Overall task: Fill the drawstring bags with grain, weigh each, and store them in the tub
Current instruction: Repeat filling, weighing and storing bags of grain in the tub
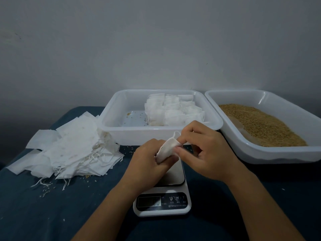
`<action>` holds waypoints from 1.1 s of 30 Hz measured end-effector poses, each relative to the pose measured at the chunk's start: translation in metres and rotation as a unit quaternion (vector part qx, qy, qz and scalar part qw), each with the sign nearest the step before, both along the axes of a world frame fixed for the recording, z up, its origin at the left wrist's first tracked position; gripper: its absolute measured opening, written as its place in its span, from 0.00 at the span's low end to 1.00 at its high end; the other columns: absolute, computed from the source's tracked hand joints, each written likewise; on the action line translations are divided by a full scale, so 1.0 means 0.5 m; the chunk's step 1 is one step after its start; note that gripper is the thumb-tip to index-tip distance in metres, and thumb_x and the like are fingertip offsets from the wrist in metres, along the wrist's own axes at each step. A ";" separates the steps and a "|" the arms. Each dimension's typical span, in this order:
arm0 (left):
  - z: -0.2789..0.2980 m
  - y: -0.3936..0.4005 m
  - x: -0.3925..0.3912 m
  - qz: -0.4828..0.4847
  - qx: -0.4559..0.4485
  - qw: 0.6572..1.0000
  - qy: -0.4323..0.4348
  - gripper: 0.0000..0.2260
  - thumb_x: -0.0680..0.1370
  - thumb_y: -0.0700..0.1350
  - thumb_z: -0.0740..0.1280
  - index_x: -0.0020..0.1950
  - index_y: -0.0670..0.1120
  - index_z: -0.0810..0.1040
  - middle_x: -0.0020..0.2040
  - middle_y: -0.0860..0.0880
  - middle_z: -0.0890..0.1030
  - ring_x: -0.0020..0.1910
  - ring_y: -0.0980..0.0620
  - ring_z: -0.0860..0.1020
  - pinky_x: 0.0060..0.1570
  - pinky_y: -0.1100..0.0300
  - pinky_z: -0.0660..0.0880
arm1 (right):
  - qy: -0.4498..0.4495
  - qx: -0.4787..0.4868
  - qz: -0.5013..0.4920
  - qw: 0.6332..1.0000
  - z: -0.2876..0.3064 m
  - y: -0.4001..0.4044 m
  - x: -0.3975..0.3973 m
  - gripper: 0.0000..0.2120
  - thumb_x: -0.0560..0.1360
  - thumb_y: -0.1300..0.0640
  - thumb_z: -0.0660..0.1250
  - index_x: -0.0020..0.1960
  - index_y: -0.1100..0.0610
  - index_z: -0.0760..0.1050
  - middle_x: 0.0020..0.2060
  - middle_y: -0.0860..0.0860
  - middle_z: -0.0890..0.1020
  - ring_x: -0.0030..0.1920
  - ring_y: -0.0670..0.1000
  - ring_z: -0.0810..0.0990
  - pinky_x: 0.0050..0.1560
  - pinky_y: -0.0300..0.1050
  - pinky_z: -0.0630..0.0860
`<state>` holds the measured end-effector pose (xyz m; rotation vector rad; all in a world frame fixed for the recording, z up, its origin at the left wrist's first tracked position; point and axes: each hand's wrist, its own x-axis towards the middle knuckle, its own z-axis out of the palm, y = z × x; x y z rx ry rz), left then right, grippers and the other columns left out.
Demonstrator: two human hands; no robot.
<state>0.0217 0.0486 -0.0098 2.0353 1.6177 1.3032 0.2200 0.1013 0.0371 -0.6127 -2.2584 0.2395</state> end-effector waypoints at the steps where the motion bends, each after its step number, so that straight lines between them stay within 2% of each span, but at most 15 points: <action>1: 0.001 -0.001 0.000 0.002 -0.008 1.000 0.000 0.12 0.77 0.55 0.75 0.42 0.64 0.73 0.42 0.59 0.77 0.39 0.56 0.76 0.35 0.67 0.66 | -0.013 0.017 0.002 1.000 0.009 0.000 0.000 0.05 0.77 0.53 0.75 0.46 0.54 0.82 0.47 0.44 0.78 0.34 0.41 0.71 0.33 0.42 0.73; 5: 0.006 -0.004 -0.001 0.001 -0.035 0.999 -0.020 0.14 0.76 0.52 0.76 0.43 0.68 0.73 0.47 0.61 0.75 0.43 0.59 0.76 0.38 0.69 0.68 | -0.046 0.084 0.022 0.995 0.046 -0.002 -0.005 0.04 0.77 0.56 0.74 0.45 0.55 0.82 0.50 0.46 0.82 0.34 0.43 0.74 0.32 0.46 0.76; 9: 0.022 -0.011 -0.003 -0.060 -0.118 0.975 -0.177 0.09 0.76 0.50 0.74 0.51 0.64 0.79 0.49 0.55 0.80 0.47 0.59 0.79 0.47 0.66 0.74 | -0.047 0.143 0.013 0.989 0.079 -0.004 -0.009 0.05 0.76 0.54 0.76 0.44 0.55 0.85 0.50 0.49 0.81 0.32 0.45 0.71 0.29 0.46 0.74; 10: 0.030 -0.014 0.000 -0.101 -0.154 0.950 -0.253 0.09 0.77 0.48 0.73 0.54 0.60 0.81 0.51 0.49 0.82 0.50 0.56 0.81 0.50 0.59 0.79 | -0.044 0.152 0.015 0.987 0.088 -0.003 -0.011 0.05 0.76 0.54 0.76 0.44 0.55 0.86 0.50 0.49 0.80 0.33 0.44 0.70 0.31 0.42 0.73; 12: 0.041 -0.018 0.004 -0.191 -0.225 0.867 -0.402 0.13 0.79 0.41 0.72 0.63 0.50 0.81 0.58 0.42 0.83 0.59 0.47 0.83 0.54 0.50 0.82 | -0.040 0.142 0.037 0.988 0.105 -0.003 -0.016 0.07 0.77 0.52 0.75 0.45 0.55 0.86 0.48 0.48 0.80 0.32 0.42 0.69 0.34 0.34 0.69; 14: 0.048 -0.022 0.008 -0.245 -0.262 0.807 -0.470 0.14 0.80 0.38 0.71 0.65 0.47 0.80 0.59 0.41 0.83 0.62 0.43 0.83 0.51 0.53 0.82 | -0.038 0.111 0.071 0.991 0.119 -0.004 -0.020 0.07 0.77 0.54 0.75 0.45 0.57 0.85 0.47 0.47 0.81 0.30 0.42 0.71 0.35 0.31 0.68; 16: 0.048 -0.024 0.010 -0.265 -0.267 0.787 -0.490 0.13 0.78 0.38 0.71 0.61 0.49 0.81 0.55 0.44 0.85 0.58 0.45 0.84 0.46 0.58 0.81 | -0.055 0.097 0.088 0.990 0.128 -0.004 -0.020 0.05 0.77 0.56 0.76 0.44 0.57 0.84 0.47 0.47 0.82 0.28 0.42 0.72 0.34 0.31 0.69; 19: 0.039 -0.020 0.013 -0.256 -0.247 0.806 -0.473 0.14 0.73 0.40 0.74 0.59 0.48 0.81 0.51 0.47 0.84 0.53 0.49 0.83 0.46 0.60 0.79 | -0.105 0.106 0.074 0.986 0.140 -0.005 -0.015 0.06 0.77 0.54 0.75 0.44 0.54 0.82 0.45 0.42 0.82 0.27 0.40 0.70 0.33 0.31 0.67; 23: 0.028 -0.009 0.011 -0.204 -0.193 0.887 -0.367 0.09 0.73 0.43 0.75 0.50 0.56 0.83 0.45 0.53 0.81 0.44 0.56 0.79 0.43 0.61 0.77 | -0.148 0.095 0.056 0.983 0.144 -0.007 -0.004 0.06 0.78 0.45 0.70 0.48 0.47 0.82 0.43 0.36 0.80 0.31 0.41 0.76 0.34 0.32 0.69; 25: 0.022 -0.004 0.006 -0.146 -0.169 0.920 -0.324 0.08 0.74 0.43 0.76 0.48 0.56 0.84 0.42 0.54 0.80 0.40 0.57 0.78 0.39 0.63 0.76 | -0.078 0.037 0.018 0.996 0.141 0.010 0.011 0.08 0.79 0.41 0.69 0.54 0.43 0.81 0.51 0.36 0.82 0.38 0.43 0.82 0.36 0.33 0.75; 27: 0.017 0.001 -0.002 -0.087 -0.152 0.937 -0.303 0.07 0.75 0.43 0.77 0.48 0.54 0.84 0.39 0.54 0.80 0.36 0.57 0.77 0.37 0.64 0.76 | 0.036 0.007 -0.126 0.991 0.131 0.060 0.049 0.10 0.80 0.41 0.69 0.58 0.41 0.79 0.56 0.37 0.79 0.43 0.41 0.82 0.40 0.32 0.76; 29: 0.013 0.002 -0.008 -0.045 -0.144 0.935 -0.320 0.07 0.74 0.42 0.78 0.48 0.52 0.84 0.39 0.53 0.81 0.36 0.58 0.78 0.36 0.65 0.76 | 0.026 -0.056 -0.327 0.943 0.117 0.130 0.117 0.15 0.79 0.42 0.69 0.64 0.46 0.78 0.60 0.48 0.80 0.47 0.43 0.81 0.48 0.45 0.78; 30: 0.012 0.004 -0.010 -0.033 -0.141 0.931 -0.334 0.07 0.74 0.42 0.78 0.48 0.51 0.84 0.39 0.53 0.82 0.36 0.58 0.79 0.37 0.66 0.77 | -0.038 -0.110 -0.399 0.910 0.104 0.163 0.155 0.19 0.79 0.43 0.69 0.66 0.50 0.77 0.61 0.54 0.80 0.52 0.52 0.82 0.53 0.51 0.78; 31: 0.011 0.005 -0.011 -0.026 -0.139 0.929 -0.343 0.07 0.74 0.41 0.78 0.48 0.50 0.84 0.39 0.53 0.82 0.36 0.59 0.79 0.37 0.66 0.78 | -0.121 -0.158 -0.442 0.875 0.089 0.189 0.189 0.22 0.79 0.42 0.68 0.68 0.54 0.77 0.62 0.57 0.81 0.56 0.58 0.81 0.57 0.54 0.78; 33: 0.009 0.008 -0.011 -0.015 -0.141 0.928 -0.344 0.07 0.74 0.40 0.78 0.49 0.46 0.83 0.38 0.52 0.81 0.36 0.58 0.79 0.37 0.65 0.79 | -0.274 -0.220 -0.461 0.815 0.061 0.221 0.235 0.24 0.81 0.40 0.66 0.66 0.56 0.79 0.62 0.56 0.83 0.57 0.60 0.81 0.60 0.54 0.77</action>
